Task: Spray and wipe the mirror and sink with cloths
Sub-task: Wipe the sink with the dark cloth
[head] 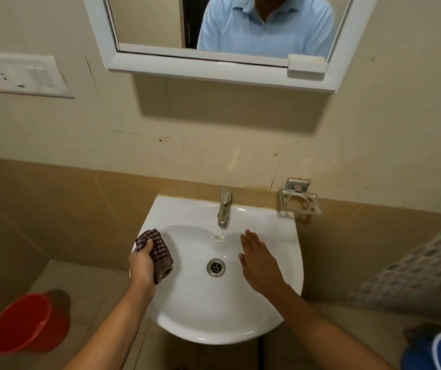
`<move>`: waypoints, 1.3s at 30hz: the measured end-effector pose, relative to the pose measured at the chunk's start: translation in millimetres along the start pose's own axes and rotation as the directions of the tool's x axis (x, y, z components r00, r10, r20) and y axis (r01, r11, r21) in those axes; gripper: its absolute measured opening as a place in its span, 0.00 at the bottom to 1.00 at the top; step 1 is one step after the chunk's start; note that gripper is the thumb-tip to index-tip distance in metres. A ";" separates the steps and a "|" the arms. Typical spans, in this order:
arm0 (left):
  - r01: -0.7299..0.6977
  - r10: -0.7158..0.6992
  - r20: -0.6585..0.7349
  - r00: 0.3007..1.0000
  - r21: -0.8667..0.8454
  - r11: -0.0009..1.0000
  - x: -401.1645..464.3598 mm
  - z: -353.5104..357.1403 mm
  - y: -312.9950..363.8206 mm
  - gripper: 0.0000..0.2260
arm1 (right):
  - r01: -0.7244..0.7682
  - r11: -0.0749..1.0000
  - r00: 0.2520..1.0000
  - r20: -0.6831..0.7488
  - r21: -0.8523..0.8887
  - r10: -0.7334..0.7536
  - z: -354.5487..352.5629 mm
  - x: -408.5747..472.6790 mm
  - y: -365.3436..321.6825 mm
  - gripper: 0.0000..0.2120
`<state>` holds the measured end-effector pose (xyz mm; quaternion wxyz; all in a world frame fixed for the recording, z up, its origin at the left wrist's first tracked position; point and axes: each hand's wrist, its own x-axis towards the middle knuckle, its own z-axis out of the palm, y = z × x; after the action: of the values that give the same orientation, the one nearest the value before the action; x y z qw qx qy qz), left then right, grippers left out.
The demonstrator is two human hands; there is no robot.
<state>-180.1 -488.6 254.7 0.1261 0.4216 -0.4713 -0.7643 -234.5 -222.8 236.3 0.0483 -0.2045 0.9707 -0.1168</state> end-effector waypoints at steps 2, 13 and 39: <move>-0.027 0.028 -0.005 1.000 0.045 0.999 15.8 6.0 8.6 0.13 | -0.018 1.000 0.999 0.043 -0.001 0.018 7.4 10.0 -0.8 0.43; -0.575 0.511 0.269 0.816 0.459 0.677 125.4 49.4 42.7 0.18 | -0.205 0.973 0.971 0.101 -0.103 0.215 12.0 67.8 10.4 0.30; -0.818 -0.003 0.950 0.311 0.266 -0.509 162.5 81.1 -29.8 0.35 | -0.293 0.937 0.947 0.081 -0.190 0.312 23.8 75.6 59.1 0.26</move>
<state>-335.5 -519.1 160.9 0.0053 -0.2055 -0.9781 -0.0331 -322.9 -206.0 195.1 0.1006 -0.0621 0.9929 -0.0104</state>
